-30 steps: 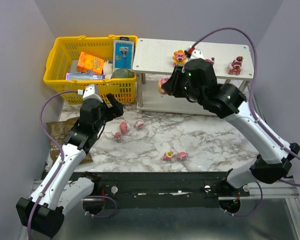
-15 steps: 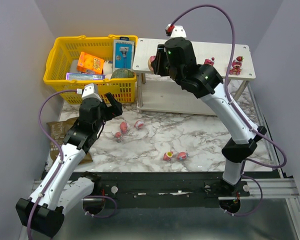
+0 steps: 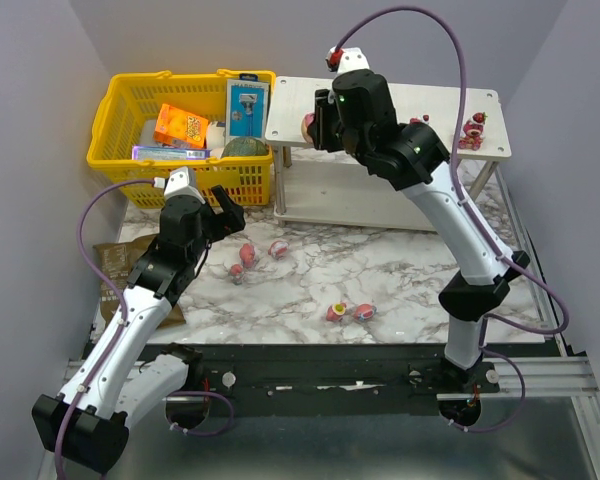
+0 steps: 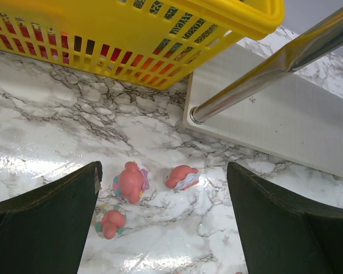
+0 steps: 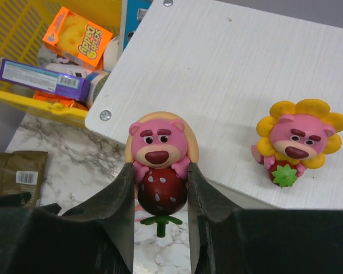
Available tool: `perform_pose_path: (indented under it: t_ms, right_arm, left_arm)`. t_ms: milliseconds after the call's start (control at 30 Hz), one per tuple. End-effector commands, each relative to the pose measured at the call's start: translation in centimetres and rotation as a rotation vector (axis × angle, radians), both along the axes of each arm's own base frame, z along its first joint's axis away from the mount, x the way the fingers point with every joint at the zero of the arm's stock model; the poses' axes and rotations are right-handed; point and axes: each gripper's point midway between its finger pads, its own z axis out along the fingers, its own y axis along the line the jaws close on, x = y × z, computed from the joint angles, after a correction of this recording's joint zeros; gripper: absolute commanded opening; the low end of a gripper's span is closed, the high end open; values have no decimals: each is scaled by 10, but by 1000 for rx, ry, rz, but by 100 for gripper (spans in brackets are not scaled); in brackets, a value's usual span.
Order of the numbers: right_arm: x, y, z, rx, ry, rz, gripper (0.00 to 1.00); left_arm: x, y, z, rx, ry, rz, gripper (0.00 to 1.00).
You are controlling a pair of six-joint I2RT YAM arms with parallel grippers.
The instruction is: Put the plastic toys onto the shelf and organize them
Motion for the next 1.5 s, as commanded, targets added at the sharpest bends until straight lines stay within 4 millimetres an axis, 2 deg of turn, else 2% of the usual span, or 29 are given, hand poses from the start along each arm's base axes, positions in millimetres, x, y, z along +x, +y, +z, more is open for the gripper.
perform_pose_path:
  t_ms: [0, 267, 667, 800, 1067, 1267, 1467]
  right_arm:
    - [1, 3, -12, -27, 38, 27, 1]
    - [10, 2, -21, -43, 51, 21, 4]
    - [29, 3, -30, -89, 21, 4, 16]
    - [35, 5, -33, -94, 14, 0, 26]
    - [46, 8, -40, -107, 5, -10, 31]
    - [52, 9, -44, -115, -5, -22, 47]
    - [57, 9, -32, -98, -39, -19, 59]
  left_arm:
    - [0, 3, 2, 11, -1, 16, 99]
    - [0, 1, 0, 8, 5, 8, 99]
    - [1, 3, 7, -2, -15, 24, 99]
    - [0, 5, 6, -5, -18, 29, 99]
    - [0, 6, 5, -1, -18, 38, 99]
    - [0, 6, 4, -1, -16, 36, 99]
    - [0, 6, 2, -2, -11, 37, 99]
